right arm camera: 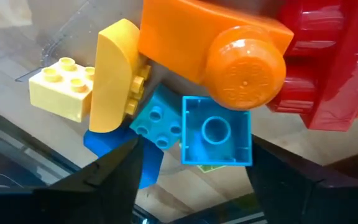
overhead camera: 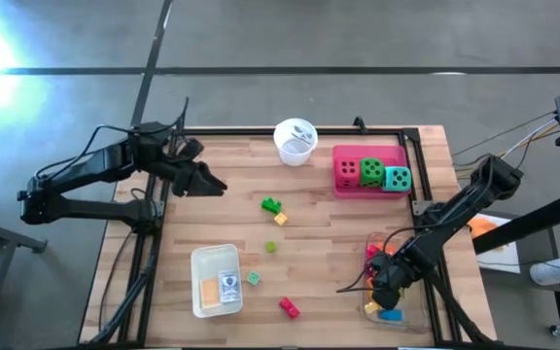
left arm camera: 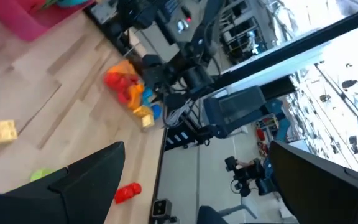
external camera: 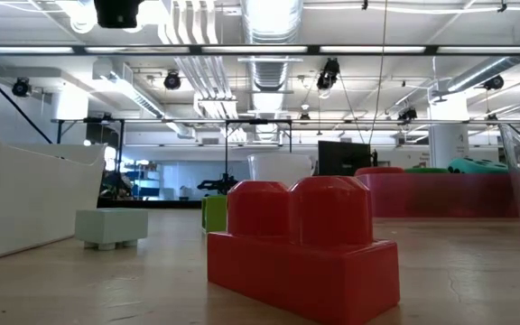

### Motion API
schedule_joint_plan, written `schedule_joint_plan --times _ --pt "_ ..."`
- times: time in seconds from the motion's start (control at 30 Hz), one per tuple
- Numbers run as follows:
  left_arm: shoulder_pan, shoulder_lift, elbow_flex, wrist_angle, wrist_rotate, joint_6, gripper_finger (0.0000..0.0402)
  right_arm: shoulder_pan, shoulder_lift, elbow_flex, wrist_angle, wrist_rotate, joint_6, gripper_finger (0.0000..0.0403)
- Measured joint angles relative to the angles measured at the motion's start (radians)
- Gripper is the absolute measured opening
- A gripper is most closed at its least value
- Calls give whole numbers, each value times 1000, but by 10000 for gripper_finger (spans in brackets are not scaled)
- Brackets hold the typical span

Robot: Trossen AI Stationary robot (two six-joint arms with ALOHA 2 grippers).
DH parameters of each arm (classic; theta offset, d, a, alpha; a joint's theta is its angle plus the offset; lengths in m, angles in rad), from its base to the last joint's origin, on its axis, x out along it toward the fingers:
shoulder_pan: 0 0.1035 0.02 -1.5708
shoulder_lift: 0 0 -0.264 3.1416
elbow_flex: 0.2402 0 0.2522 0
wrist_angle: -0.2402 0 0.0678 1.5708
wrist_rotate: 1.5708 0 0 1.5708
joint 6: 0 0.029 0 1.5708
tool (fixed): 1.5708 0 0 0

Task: Pick & Place Toys
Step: Put the blue game piece into the transparent bin, then put the green game piece into the transparent bin

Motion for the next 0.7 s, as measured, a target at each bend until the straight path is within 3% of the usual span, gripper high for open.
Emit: schedule_joint_plan --times 0.43,0.57,0.63,0.7 --pt "-1 2 -127 68 43 -143 399 0 0 45 -1 -36 -11 354" --pt "-1 2 -128 119 53 -146 399 0 6 64 -140 -64 46 362" --pt "-1 2 -126 145 53 -154 399 1 -5 72 -16 -35 12 363" --pt "-1 2 -126 176 54 -175 399 0 -22 86 -12 -24 5 363"
